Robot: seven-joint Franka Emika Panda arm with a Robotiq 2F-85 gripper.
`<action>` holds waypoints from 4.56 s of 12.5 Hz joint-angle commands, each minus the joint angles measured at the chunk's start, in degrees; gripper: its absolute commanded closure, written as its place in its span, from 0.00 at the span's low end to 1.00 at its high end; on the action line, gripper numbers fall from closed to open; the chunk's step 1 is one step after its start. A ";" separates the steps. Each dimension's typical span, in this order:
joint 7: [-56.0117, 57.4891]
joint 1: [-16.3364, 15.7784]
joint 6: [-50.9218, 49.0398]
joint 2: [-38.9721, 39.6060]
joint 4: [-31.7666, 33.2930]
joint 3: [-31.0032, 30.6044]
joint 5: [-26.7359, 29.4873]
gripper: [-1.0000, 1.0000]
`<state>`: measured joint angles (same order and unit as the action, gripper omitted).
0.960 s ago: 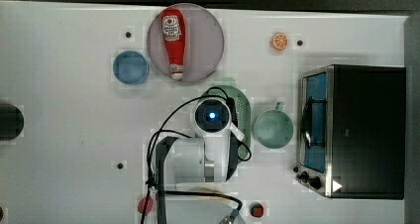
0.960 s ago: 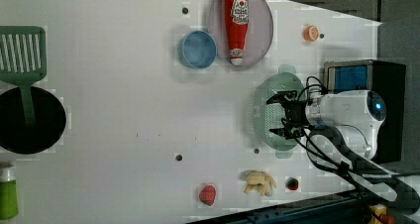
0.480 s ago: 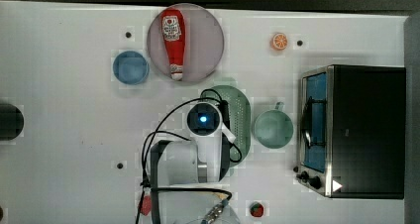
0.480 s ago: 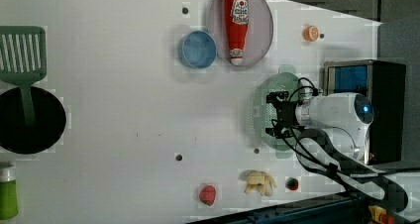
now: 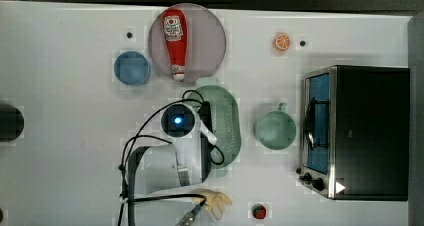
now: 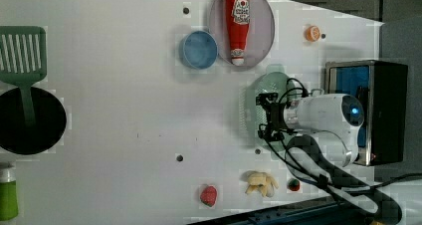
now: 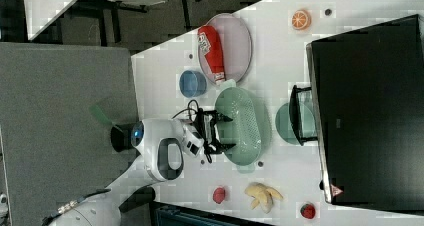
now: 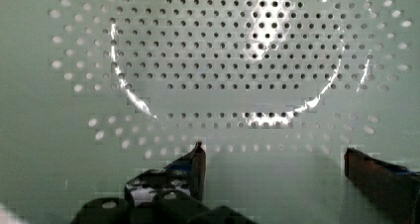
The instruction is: Drag strainer right to left.
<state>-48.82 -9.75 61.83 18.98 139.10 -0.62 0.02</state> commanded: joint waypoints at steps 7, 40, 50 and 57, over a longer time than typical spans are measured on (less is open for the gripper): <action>-15.06 -13.98 1.03 6.35 -8.02 -0.60 -0.43 0.00; -2.55 -29.91 -23.19 4.82 -32.89 4.97 9.04 0.00; 45.62 -27.29 -50.90 -30.49 -33.06 37.05 -9.62 0.00; 46.18 -27.24 -53.68 -31.38 -32.79 41.61 -9.61 0.00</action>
<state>-6.81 -31.42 9.05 -15.12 105.58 46.22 -8.62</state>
